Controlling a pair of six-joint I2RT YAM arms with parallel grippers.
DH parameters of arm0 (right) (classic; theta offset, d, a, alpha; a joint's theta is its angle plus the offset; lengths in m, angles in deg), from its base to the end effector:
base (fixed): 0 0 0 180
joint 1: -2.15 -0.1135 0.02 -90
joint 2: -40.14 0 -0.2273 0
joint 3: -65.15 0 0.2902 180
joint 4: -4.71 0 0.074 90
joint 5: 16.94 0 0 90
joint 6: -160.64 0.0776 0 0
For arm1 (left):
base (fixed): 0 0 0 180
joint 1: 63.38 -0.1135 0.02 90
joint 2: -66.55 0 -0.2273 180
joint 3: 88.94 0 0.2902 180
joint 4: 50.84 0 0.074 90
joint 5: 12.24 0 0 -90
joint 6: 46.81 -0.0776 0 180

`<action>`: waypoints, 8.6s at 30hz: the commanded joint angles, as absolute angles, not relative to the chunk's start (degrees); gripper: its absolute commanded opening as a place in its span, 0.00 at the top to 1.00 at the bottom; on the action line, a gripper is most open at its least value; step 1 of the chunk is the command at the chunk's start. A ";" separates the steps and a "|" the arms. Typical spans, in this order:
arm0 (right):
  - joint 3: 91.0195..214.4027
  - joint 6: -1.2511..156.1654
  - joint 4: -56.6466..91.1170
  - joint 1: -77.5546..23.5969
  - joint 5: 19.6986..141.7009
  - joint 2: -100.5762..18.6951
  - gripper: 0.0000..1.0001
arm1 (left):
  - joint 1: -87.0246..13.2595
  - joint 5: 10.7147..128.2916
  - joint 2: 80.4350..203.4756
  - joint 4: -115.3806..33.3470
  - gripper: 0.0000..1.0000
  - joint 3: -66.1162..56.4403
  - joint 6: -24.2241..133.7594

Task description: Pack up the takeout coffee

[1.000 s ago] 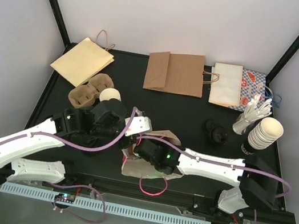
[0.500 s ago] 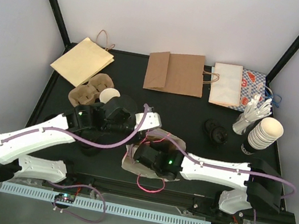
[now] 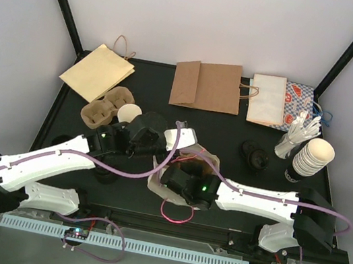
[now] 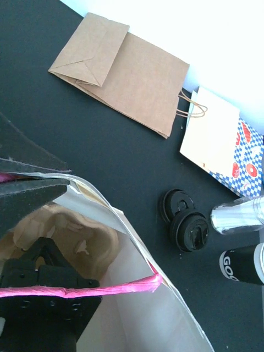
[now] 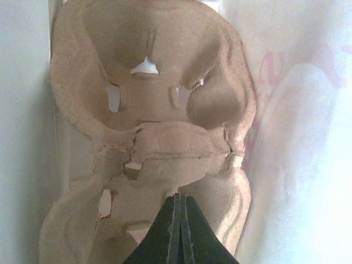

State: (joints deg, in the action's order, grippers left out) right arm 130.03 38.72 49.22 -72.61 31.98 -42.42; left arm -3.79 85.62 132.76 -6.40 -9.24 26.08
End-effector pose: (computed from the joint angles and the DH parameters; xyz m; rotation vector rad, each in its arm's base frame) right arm 0.1356 0.3039 0.1336 -1.7722 1.5934 -0.6132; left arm 0.1812 -0.2878 0.3116 1.2495 1.7122 -0.2989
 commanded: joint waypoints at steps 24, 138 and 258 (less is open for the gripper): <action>142.93 45.72 68.87 -70.23 54.07 -41.87 0.99 | -2.91 75.06 125.66 -8.24 0.99 -17.72 28.36; 129.22 31.12 29.14 -65.04 35.81 -57.52 0.99 | -3.09 64.02 121.46 -5.62 0.98 -18.99 33.43; 168.21 100.53 88.95 -45.87 51.27 -26.90 0.21 | -25.25 59.75 136.17 -11.68 0.98 -10.67 86.04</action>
